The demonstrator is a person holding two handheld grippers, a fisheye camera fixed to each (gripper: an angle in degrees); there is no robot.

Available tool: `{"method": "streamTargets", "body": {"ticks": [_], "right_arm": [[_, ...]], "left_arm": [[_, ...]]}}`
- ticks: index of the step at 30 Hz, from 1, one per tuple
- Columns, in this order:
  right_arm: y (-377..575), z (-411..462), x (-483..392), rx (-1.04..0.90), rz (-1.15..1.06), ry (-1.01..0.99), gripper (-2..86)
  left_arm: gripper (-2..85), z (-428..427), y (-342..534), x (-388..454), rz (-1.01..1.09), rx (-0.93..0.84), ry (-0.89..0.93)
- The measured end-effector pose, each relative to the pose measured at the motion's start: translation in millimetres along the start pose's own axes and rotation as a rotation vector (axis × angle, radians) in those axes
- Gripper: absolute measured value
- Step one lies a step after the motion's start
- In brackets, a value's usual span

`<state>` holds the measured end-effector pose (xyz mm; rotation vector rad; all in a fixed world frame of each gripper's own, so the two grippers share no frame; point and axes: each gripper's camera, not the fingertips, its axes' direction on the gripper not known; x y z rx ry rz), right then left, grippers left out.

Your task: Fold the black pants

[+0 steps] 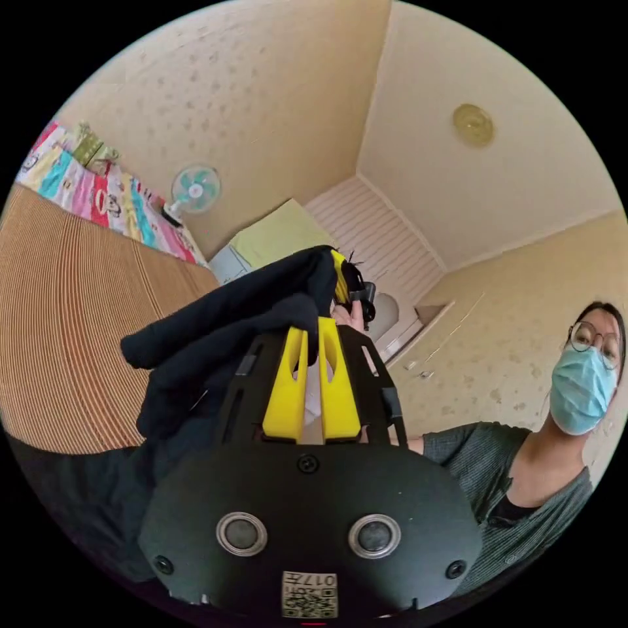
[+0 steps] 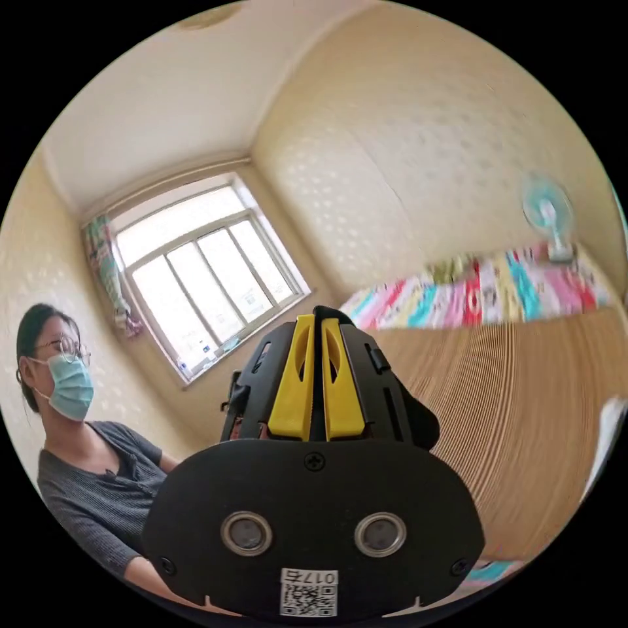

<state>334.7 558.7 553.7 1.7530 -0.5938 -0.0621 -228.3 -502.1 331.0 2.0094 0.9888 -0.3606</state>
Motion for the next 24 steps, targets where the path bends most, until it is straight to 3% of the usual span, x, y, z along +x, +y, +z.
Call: {"method": "streamTargets", "body": {"ticks": [5, 8, 10, 12, 15, 17, 21, 24], "right_arm": [[-99, -2, -83, 0.112, -0.201, 0.136, 1.5], [-125, 14, -88, 0.093, -0.139, 0.345, 2.0], [-136, 50, -54, -0.065, -0.09, 0.306, 2.6], [-127, 113, 26, -0.273, 0.077, 0.225, 4.1], [-62, 189, 116, -0.57, 0.344, 0.417, 11.9], [-13, 206, 124, -0.62, 0.305, 0.389, 13.1], [114, 211, 111, -0.659, 0.286, 0.272, 12.0], [196, 208, 86, -0.682, 0.323, 0.197, 18.7]], "left_arm": [[-0.1, -106, 9, 102, 0.289, 0.316, -0.135], [0.4, -166, 20, 96, 0.228, 0.48, -0.31], [1.2, -198, 21, 70, 0.14, 0.518, -0.346], [2.3, -222, 25, 35, -0.028, 0.512, -0.365], [3.8, -227, 49, -11, -0.2, 0.4, -0.529], [5.1, -229, 80, -36, -0.292, 0.293, -0.617], [7.4, -251, 123, -66, -0.422, 0.239, -0.624], [8.8, -268, 137, -89, -0.512, 0.205, -0.609]]}}
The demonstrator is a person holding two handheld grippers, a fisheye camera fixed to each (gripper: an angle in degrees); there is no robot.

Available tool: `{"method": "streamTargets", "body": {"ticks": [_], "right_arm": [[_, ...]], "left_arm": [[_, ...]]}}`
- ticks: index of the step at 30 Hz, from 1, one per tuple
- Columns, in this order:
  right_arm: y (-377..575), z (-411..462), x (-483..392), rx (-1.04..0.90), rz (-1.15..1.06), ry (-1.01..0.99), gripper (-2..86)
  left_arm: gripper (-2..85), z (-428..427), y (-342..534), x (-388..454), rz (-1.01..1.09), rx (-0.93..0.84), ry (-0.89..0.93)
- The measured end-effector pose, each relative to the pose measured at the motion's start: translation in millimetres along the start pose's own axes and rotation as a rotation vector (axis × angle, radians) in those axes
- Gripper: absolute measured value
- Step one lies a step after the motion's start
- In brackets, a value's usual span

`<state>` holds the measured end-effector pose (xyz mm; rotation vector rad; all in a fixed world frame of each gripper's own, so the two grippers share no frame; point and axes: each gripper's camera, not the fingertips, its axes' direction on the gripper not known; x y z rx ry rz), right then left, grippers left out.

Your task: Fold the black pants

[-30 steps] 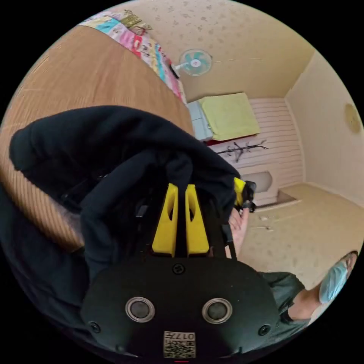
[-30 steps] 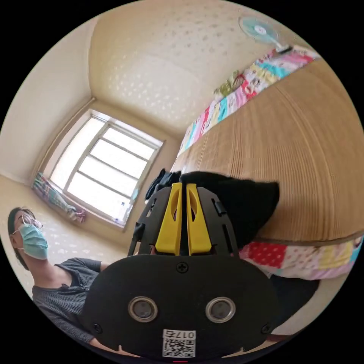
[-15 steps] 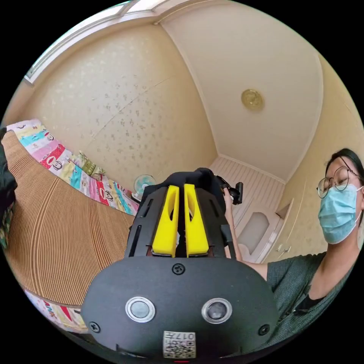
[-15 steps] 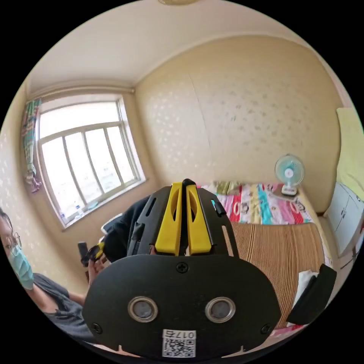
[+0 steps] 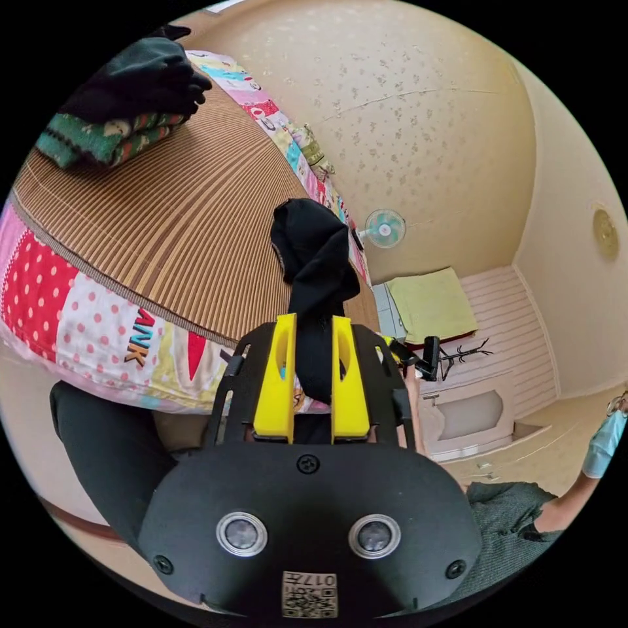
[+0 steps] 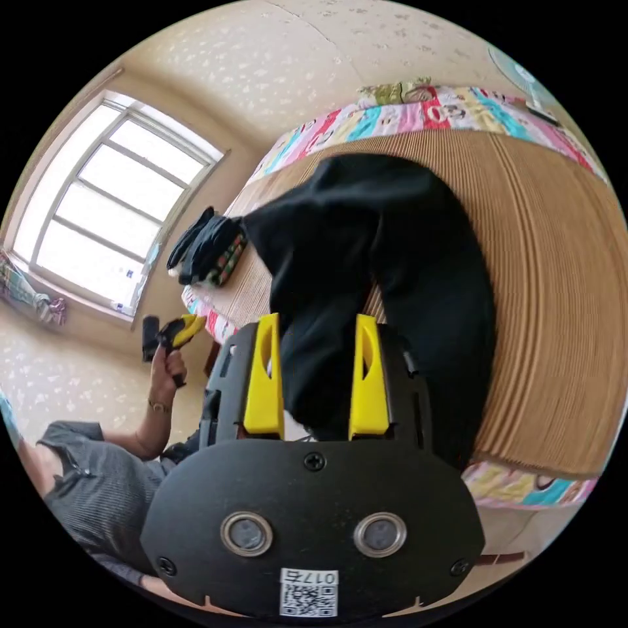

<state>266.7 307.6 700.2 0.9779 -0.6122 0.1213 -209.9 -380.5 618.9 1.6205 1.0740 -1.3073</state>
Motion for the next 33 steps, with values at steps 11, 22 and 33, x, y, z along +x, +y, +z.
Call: {"method": "streamTargets", "body": {"ticks": [11, 22, 33], "right_arm": [[100, 57, -47, -0.162, -0.018, 0.402, 6.7], [79, -110, 24, -0.041, 0.189, 0.607, 4.0], [15, -168, 5, 0.03, 0.041, 0.339, 5.9]], "left_arm": [[23.4, 75, -153, -12, -0.072, -0.081, 0.131], [5.7, 144, -188, -18, -0.207, -0.163, 0.667], [11.2, -74, 29, -5, 0.195, 0.141, -0.091]]}}
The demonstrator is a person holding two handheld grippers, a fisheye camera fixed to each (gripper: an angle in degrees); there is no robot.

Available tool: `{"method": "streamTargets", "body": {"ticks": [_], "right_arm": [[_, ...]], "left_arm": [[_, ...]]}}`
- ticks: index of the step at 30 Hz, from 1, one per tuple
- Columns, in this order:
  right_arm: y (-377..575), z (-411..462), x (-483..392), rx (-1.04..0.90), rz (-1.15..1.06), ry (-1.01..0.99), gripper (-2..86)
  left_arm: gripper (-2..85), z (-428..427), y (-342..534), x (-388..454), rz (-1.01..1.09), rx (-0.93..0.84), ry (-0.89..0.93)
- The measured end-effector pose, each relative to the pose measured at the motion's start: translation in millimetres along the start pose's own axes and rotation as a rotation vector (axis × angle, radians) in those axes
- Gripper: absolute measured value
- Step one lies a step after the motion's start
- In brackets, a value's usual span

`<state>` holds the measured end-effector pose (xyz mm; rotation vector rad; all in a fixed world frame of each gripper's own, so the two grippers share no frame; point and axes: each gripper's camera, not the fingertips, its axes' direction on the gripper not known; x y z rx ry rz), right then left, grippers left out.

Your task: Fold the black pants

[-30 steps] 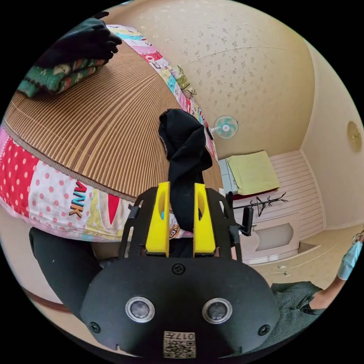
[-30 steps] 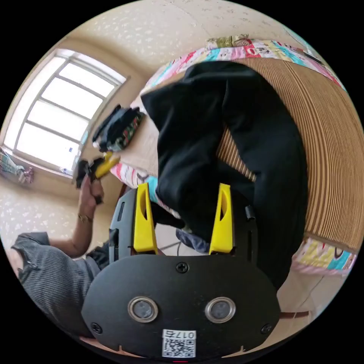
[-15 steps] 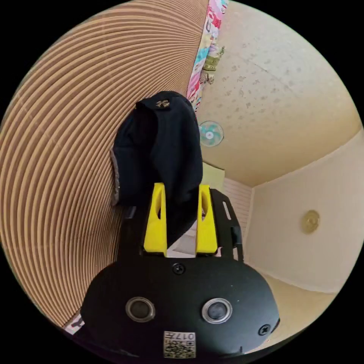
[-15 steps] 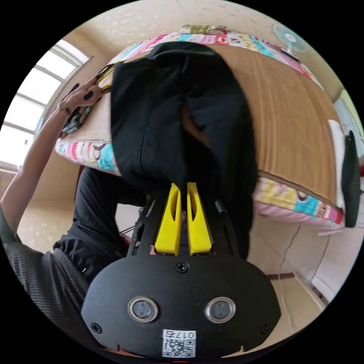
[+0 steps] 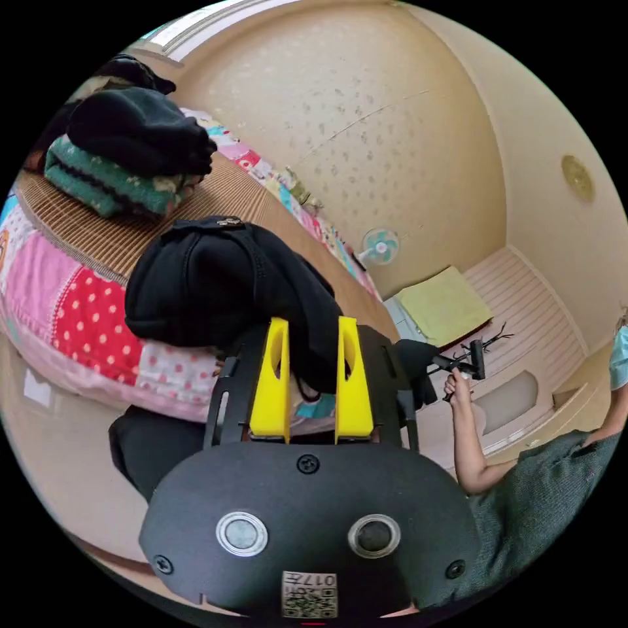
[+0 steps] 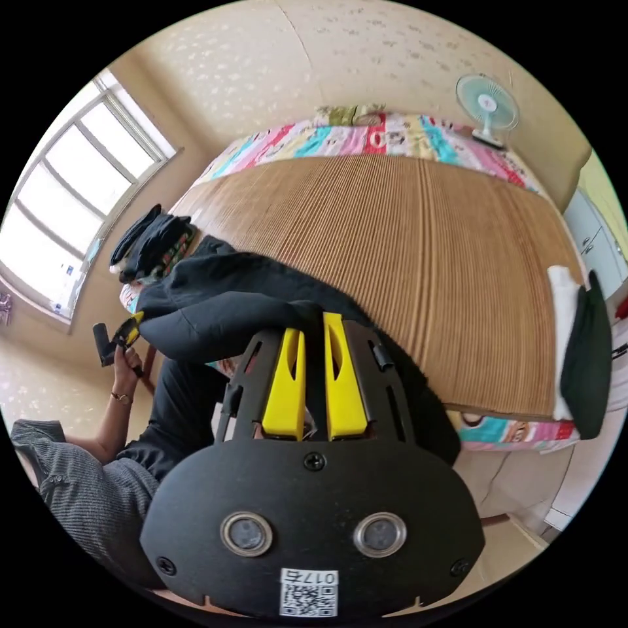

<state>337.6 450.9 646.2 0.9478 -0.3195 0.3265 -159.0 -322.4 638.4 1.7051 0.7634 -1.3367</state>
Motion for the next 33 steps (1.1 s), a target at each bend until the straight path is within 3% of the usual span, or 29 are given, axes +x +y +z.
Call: {"method": "streamTargets", "body": {"ticks": [2, 3, 6, 8, 9, 16, 20, 23, 26, 29, 31, 33], "right_arm": [[16, 31, 11, -0.088, 0.054, -0.037, 5.9], [32, 44, 24, -0.127, 0.121, -0.066, 6.0], [80, 25, 63, -0.019, 0.219, -0.295, 6.4], [105, 6, 92, 0.047, 0.295, -0.46, 6.7], [119, -5, 110, 0.08, 0.354, -0.532, 6.8], [157, -75, 156, 0.171, 0.458, -0.526, 7.6], [147, -80, 178, -0.096, 0.352, -0.758, 9.1], [164, -116, 203, 0.013, 0.409, -0.753, 11.0], [199, -150, 241, 0.202, 0.626, -0.632, 17.0], [216, -132, 278, 0.166, 0.864, -0.516, 24.4], [219, -112, 295, 0.183, 0.933, -0.544, 24.2], [206, -87, 302, 0.185, 0.934, -0.552, 17.5]], "left_arm": [[13.2, -5, 30, -13, -0.081, -0.203, -0.193], [13.2, -12, 38, -13, -0.095, -0.196, -0.226], [10.3, -69, 66, -2, -0.183, 0.044, -0.345], [11.0, -97, 70, 16, -0.19, 0.228, -0.326], [11.2, -97, 65, 22, -0.173, 0.232, -0.304], [14.6, 32, -35, 115, 0.157, -0.115, -0.237], [14.8, 129, -76, 159, 0.258, -0.264, -0.305], [15.6, 164, -96, 171, 0.252, -0.278, -0.394], [17.0, 179, -106, 168, 0.201, -0.273, -0.428], [18.9, 217, -101, 147, 0.121, -0.409, -0.527], [18.2, 240, -85, 138, 0.137, -0.469, -0.562], [16.9, 246, -65, 154, 0.234, -0.401, -0.653]]}}
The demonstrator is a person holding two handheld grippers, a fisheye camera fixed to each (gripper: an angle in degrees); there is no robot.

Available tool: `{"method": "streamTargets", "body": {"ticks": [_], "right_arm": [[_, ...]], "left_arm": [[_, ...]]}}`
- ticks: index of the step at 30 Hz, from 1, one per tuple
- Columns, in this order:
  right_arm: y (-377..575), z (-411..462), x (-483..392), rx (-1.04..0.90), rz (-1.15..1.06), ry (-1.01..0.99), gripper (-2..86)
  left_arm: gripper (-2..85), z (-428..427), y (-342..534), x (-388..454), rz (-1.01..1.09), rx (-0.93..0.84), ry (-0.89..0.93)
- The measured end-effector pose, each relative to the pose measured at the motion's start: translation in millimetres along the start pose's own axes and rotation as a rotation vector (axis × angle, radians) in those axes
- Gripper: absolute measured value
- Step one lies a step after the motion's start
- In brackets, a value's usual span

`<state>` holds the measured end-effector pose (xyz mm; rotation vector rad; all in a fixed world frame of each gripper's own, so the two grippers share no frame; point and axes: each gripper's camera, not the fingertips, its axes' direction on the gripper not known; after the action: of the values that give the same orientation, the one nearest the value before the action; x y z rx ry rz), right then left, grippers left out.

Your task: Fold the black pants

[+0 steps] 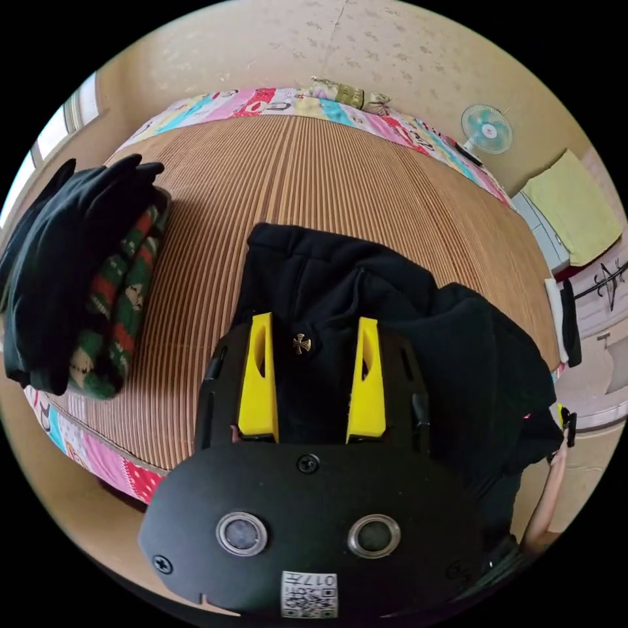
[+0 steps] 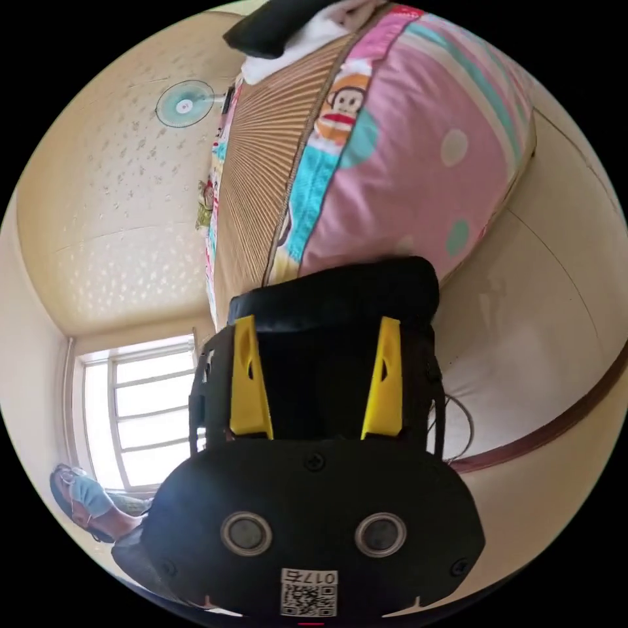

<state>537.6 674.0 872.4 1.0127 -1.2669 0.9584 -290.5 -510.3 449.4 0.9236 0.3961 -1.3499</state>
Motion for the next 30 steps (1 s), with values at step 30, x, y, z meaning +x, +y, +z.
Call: {"method": "streamTargets", "body": {"ticks": [30], "right_arm": [[95, 127, -155, -0.315, -0.475, 0.487, 17.9]], "left_arm": [[12.2, -100, 127, 11, 0.003, 0.291, -0.118]]}}
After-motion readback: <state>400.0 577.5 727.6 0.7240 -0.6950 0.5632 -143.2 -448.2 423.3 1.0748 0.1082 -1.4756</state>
